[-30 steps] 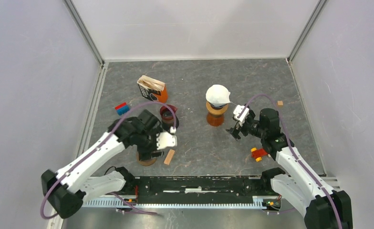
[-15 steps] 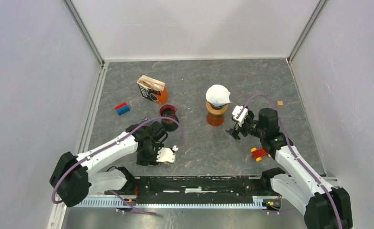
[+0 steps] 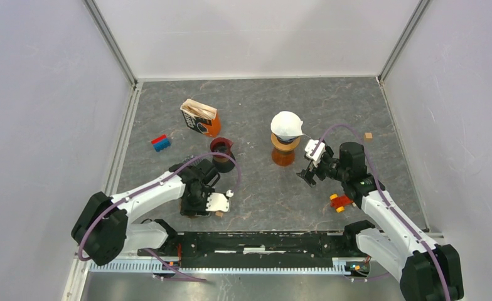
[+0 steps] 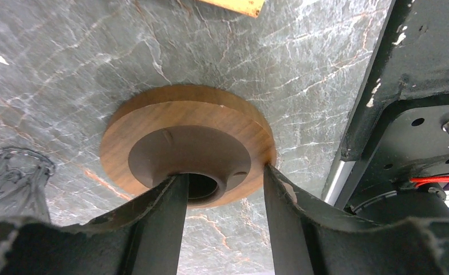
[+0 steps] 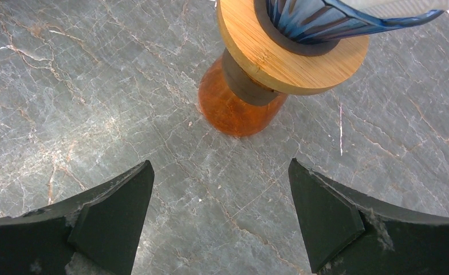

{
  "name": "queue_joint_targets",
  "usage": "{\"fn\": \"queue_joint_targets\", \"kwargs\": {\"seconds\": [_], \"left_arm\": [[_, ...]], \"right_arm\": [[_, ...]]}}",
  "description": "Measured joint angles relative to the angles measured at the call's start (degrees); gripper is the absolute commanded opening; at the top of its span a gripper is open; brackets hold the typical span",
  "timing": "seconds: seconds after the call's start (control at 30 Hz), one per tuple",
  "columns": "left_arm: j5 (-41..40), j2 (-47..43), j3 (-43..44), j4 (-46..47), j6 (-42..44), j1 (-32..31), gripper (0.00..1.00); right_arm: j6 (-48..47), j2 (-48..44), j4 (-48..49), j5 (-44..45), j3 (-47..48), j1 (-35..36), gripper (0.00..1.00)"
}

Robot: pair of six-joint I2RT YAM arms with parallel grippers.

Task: Place the coffee filter in the dripper
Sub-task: Pick up the dripper holder from the center of the board.

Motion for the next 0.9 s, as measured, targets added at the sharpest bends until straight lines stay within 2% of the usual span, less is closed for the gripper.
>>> {"fn": "queue_joint_targets", "kwargs": {"seconds": [0.07,0.13,0.23,0.33,0.57,0.73,0.9], "left_arm": [[0.0,0.5,-0.5,0.3,0.0,0.2,0.56],[0.0,0.4,-0.6,0.4,0.1,0.3,0.51],[0.6,0.4,-1.0,0.2,0.2,0.6,0.37],[1.4,0.4,-0.9,-0.2,0.6,0.6,0.30],[1.6,1.4,0.0,0.0,0.9,0.9,0.03],[2.8,1.4,0.3,-0.1,0.9,1.0,0.02],[9.2,1.3,2.4,-0.2,0.7,0.9,0.02]], "right_arm": [[0.0,0.0,0.0,0.0,0.0,0.0,0.94],[0.0,0.0,0.0,0.0,0.0,0.0,0.95],[0.0,0.3,0.0,-0.2,0.0,0.0,0.94],[0.0,0.3,0.0,-0.2,0.0,0.0,0.94],[0.0,0.3,0.1,-0.3,0.0,0.0,0.94],[0.0,0.5,0.1,-0.5,0.0,0.0,0.94],[-0.3,0.6,-0.4,-2.4,0.1,0.0,0.94]]}}
